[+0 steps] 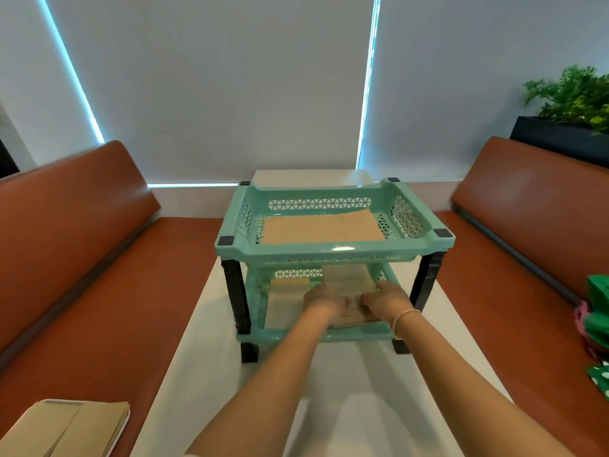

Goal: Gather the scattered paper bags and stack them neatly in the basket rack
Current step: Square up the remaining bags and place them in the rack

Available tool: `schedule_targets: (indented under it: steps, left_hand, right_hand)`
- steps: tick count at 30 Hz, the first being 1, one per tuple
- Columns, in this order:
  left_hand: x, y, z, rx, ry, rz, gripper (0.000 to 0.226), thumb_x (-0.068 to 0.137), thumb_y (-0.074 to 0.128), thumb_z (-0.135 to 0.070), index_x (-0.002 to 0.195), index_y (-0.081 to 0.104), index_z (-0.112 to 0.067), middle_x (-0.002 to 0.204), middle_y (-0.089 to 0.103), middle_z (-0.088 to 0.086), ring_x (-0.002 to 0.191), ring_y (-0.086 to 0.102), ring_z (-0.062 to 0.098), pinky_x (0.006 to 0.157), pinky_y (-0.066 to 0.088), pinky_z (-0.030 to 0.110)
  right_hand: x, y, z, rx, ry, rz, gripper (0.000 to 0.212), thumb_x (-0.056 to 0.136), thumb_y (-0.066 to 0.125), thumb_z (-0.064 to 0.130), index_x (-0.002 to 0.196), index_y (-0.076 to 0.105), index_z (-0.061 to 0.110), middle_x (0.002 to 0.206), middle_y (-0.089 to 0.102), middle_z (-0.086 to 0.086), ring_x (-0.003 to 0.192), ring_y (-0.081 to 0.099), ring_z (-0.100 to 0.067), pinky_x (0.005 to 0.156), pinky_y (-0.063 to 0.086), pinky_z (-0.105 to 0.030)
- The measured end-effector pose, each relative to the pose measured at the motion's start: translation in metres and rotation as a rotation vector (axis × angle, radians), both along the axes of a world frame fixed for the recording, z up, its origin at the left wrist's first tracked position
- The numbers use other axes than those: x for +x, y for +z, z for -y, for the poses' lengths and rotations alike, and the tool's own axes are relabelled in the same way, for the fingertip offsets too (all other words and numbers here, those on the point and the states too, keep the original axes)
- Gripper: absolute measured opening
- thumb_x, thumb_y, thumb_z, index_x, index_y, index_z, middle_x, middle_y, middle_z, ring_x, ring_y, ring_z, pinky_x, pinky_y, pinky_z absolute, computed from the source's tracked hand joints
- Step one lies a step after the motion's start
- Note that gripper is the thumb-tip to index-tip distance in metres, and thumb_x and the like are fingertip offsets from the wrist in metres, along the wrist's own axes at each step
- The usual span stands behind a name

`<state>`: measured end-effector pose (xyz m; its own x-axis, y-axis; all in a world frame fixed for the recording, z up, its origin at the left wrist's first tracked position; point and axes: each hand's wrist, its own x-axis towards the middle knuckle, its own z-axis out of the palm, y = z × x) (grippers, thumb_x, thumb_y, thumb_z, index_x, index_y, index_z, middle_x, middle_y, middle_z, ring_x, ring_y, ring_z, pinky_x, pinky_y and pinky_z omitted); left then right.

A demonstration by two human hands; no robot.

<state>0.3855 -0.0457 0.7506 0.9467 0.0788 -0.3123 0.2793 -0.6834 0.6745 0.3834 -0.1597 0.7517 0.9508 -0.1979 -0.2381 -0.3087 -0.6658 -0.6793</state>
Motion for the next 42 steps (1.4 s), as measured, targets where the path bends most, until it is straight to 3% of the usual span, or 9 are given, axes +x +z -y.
schedule_targets:
  steps: [6, 12, 16, 19, 23, 28, 33, 38, 42]
  left_hand:
    - [0.038, -0.024, 0.010, -0.028, -0.006, -0.037, 0.034, 0.090, 0.059, -0.023, 0.117, 0.060, -0.002, 0.122, 0.061, 0.011, 0.110, 0.060, 0.027, 0.087, 0.052, 0.027]
    - [0.043, -0.044, 0.020, 0.081, 0.034, -0.058, 0.060, 0.087, 0.060, -0.031, 0.138, 0.042, -0.006, 0.129, 0.057, 0.012, 0.119, 0.054, 0.026, 0.094, 0.045, 0.028]
    - [0.043, -0.054, 0.024, 0.105, 0.057, -0.109, 0.048, 0.090, 0.057, -0.035, 0.126, 0.053, -0.004, 0.130, 0.055, 0.013, 0.119, 0.053, 0.027, 0.093, 0.045, 0.028]
    - [0.045, -0.053, 0.029, 0.105, 0.035, -0.099, 0.039, 0.093, 0.052, -0.028, 0.122, 0.055, -0.002, 0.129, 0.056, 0.013, 0.117, 0.055, 0.025, 0.086, 0.045, 0.026]
    - [0.053, -0.053, 0.027, 0.031, 0.085, -0.125, 0.037, 0.091, 0.055, -0.025, 0.118, 0.059, -0.002, 0.124, 0.059, 0.012, 0.113, 0.057, 0.025, 0.084, 0.045, 0.027]
    - [0.056, -0.059, 0.028, -0.095, 0.159, -0.163, 0.042, 0.086, 0.059, -0.028, 0.119, 0.059, -0.003, 0.121, 0.060, 0.011, 0.110, 0.058, 0.026, 0.089, 0.048, 0.028]
    - [0.055, -0.056, 0.032, -0.241, 0.229, -0.141, 0.040, 0.078, 0.060, -0.037, 0.107, 0.065, -0.010, 0.111, 0.063, 0.008, 0.103, 0.060, 0.027, 0.090, 0.050, 0.033]
    - [0.054, -0.059, 0.030, -0.368, 0.205, -0.148, 0.022, 0.089, 0.053, -0.025, 0.105, 0.053, -0.009, 0.086, 0.054, 0.004, 0.070, 0.049, 0.016, 0.060, 0.037, 0.025]
    - [0.053, -0.060, 0.027, -0.393, 0.130, -0.056, 0.036, 0.092, 0.050, -0.027, 0.122, 0.045, -0.007, 0.103, 0.050, 0.005, 0.091, 0.048, 0.020, 0.077, 0.038, 0.027]
  right_hand:
    - [0.037, -0.017, 0.009, -0.062, -0.002, -0.092, 0.008, 0.086, 0.051, 0.010, 0.084, 0.056, 0.004, 0.096, 0.051, -0.012, 0.091, 0.050, -0.027, 0.074, 0.037, -0.026]
    - [0.044, -0.038, 0.008, -0.099, -0.014, -0.172, 0.020, 0.088, 0.049, 0.016, 0.099, 0.057, 0.001, 0.107, 0.058, -0.016, 0.102, 0.055, -0.030, 0.088, 0.045, -0.031]
    - [0.043, -0.043, 0.006, -0.141, 0.023, -0.227, 0.030, 0.089, 0.049, 0.017, 0.111, 0.059, -0.002, 0.112, 0.060, -0.014, 0.092, 0.054, -0.025, 0.079, 0.043, -0.026]
    - [0.043, -0.039, 0.004, -0.057, 0.022, -0.235, 0.033, 0.094, 0.043, 0.017, 0.115, 0.058, -0.002, 0.123, 0.056, -0.017, 0.110, 0.055, -0.029, 0.084, 0.043, -0.026]
    - [0.048, -0.036, 0.009, -0.091, 0.063, -0.258, 0.016, 0.089, 0.047, 0.013, 0.078, 0.055, 0.004, 0.098, 0.054, -0.013, 0.089, 0.051, -0.025, 0.064, 0.041, -0.025]
    - [0.055, -0.038, 0.014, 0.003, 0.006, -0.255, 0.010, 0.086, 0.050, 0.012, 0.082, 0.055, 0.004, 0.100, 0.052, -0.014, 0.090, 0.048, -0.024, 0.076, 0.040, -0.027]
    - [0.062, -0.047, 0.018, 0.199, -0.096, -0.278, 0.036, 0.083, 0.051, 0.008, 0.116, 0.054, -0.005, 0.104, 0.053, -0.015, 0.088, 0.047, -0.024, 0.079, 0.039, -0.028]
    - [0.061, -0.043, 0.016, 0.271, -0.111, -0.320, 0.020, 0.075, 0.051, 0.002, 0.095, 0.055, -0.001, 0.088, 0.048, -0.010, 0.074, 0.046, -0.023, 0.067, 0.038, -0.025]
    - [0.062, -0.030, 0.015, 0.296, -0.053, -0.295, 0.019, 0.074, 0.048, -0.004, 0.059, 0.042, 0.007, 0.065, 0.040, -0.006, 0.057, 0.036, -0.018, 0.051, 0.029, -0.021]
